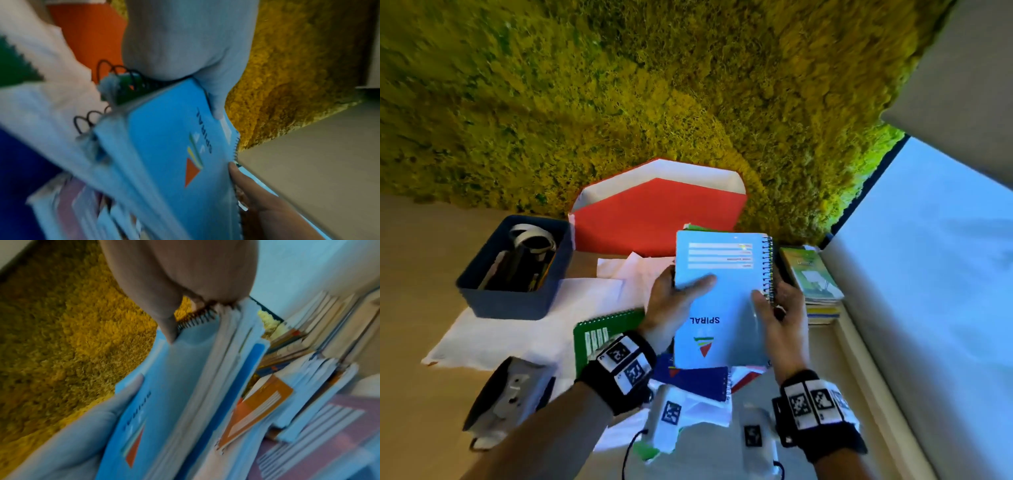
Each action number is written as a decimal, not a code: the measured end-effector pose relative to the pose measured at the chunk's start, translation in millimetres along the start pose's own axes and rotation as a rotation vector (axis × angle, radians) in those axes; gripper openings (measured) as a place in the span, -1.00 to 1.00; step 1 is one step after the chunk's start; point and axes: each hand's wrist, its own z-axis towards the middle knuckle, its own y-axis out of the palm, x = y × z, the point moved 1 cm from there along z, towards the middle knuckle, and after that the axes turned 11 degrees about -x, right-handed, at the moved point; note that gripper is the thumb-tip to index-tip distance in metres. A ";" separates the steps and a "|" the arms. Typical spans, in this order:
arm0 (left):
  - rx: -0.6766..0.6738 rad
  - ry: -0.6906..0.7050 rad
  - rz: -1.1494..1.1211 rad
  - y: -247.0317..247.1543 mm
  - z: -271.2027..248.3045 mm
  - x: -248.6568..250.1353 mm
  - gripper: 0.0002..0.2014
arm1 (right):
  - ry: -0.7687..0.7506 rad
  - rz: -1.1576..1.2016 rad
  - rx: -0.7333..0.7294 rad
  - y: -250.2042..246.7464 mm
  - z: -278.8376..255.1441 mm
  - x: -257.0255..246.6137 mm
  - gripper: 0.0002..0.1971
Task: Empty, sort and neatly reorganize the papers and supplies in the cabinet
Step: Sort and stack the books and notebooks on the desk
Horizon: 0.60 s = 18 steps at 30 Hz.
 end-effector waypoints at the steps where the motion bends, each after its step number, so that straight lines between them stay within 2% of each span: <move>1: 0.024 -0.032 -0.035 7.7 -0.1 -10.3 -0.68 | 0.030 -0.061 0.008 -11.6 -2.4 4.2 -0.59; 5: 0.153 -0.123 -0.115 38.9 -0.6 -46.7 -0.69 | 0.222 -0.132 -0.055 -52.2 -29.4 30.0 -0.63; 8: 0.148 -0.144 -0.097 67.0 -1.4 -68.8 -0.68 | 0.301 -0.101 -0.055 -80.0 -49.9 44.6 -0.45; 10: 0.150 -0.165 -0.094 85.7 -3.4 -76.6 -0.73 | 0.373 0.043 0.023 -97.3 -56.2 50.2 -0.33; 12: 0.158 -0.156 -0.115 110.8 -6.3 -81.8 -0.75 | 0.443 0.277 0.097 -117.9 -67.1 59.8 -0.41; 15: 0.178 -0.161 -0.212 149.9 -7.1 -91.7 -0.67 | 0.509 0.584 0.040 -134.5 -82.4 61.1 -0.40; 18: 0.155 -0.227 -0.197 178.6 -6.5 -116.0 -0.52 | 0.419 0.672 0.096 -148.3 -82.7 60.1 -0.52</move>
